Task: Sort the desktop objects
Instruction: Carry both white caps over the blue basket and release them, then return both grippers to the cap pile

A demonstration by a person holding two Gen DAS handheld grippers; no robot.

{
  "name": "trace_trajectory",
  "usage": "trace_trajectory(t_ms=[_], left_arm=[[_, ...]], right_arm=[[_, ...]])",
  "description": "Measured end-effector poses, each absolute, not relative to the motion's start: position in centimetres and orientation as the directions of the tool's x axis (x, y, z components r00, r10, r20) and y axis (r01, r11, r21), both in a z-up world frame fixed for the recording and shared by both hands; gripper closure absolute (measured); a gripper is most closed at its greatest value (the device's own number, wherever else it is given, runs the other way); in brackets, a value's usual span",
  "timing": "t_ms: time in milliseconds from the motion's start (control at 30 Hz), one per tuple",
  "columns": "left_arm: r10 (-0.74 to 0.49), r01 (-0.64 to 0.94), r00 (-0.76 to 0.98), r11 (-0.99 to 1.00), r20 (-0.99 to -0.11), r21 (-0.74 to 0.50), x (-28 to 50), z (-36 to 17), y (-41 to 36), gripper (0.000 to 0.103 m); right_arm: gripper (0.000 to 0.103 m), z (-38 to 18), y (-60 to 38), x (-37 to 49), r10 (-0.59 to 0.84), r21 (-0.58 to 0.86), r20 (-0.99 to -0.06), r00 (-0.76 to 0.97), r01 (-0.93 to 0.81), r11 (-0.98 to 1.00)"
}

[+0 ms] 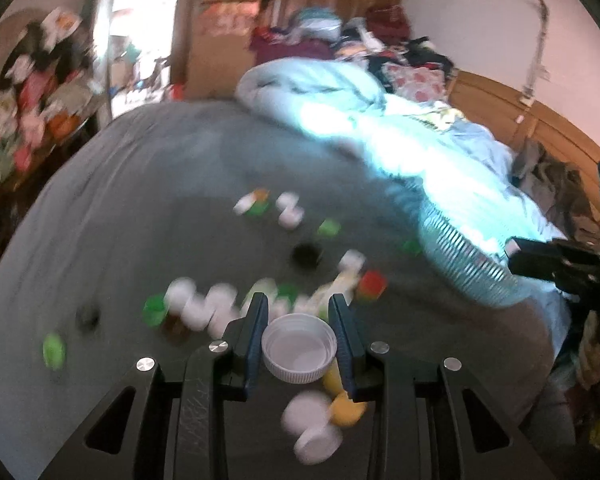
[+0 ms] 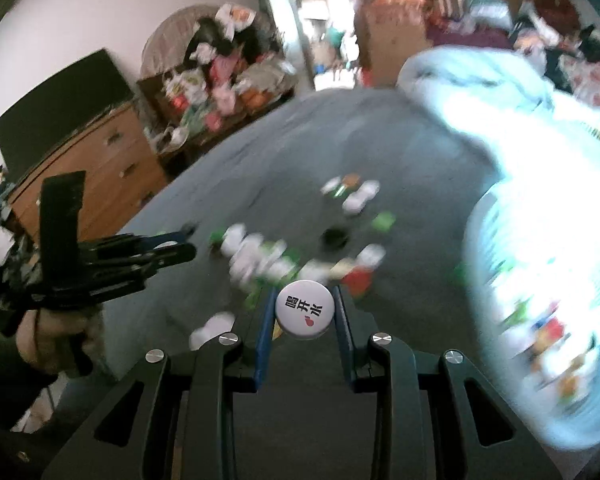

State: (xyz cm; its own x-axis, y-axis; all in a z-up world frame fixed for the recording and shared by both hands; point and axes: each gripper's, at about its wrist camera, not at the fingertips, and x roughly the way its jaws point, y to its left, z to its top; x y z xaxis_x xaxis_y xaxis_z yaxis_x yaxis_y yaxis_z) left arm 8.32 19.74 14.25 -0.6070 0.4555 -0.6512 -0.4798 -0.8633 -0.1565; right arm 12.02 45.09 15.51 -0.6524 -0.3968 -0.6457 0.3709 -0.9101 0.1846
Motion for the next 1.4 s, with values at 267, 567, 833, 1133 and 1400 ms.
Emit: trace_trajectory(t_ms=[267,567,833,1133,1400], left_arm=[[0.569,-0.620,-0.549,-0.769,-0.613,-0.159,2.9,23.6,31.3,0.069],[0.622,-0.757,-0.406,-0.639,-0.669,-0.135,0.8,27.5,46.0,0.069],[0.580,-0.793,-0.311,-0.596,-0.753,-0.131,0.5,25.5,53.8,0.069],[0.560,-0.791,-0.347,-0.605,-0.752,-0.086,0.7,25.3,55.8,0.003],[0.631,-0.750,-0.395,-0.641,-0.668,-0.162,0.0,26.7,50.3,0.003]], right_arm=[[0.077,24.7,55.2,9.0,-0.278,0.134,-0.574,-0.770,0.247,-0.960],[0.077,27.8,62.9,6.5,-0.179,0.154,-0.595,-0.784,0.108,-0.982],[0.077,26.1,66.1,6.5,-0.153,0.170,-0.632,-0.760,0.057,-0.984],[0.067,25.9,66.8,6.4,-0.118,0.144,-0.648,-0.752,0.031,-0.989],[0.029,28.2,65.2,10.6,-0.083,0.103,-0.519,-0.851,0.034,-0.994]])
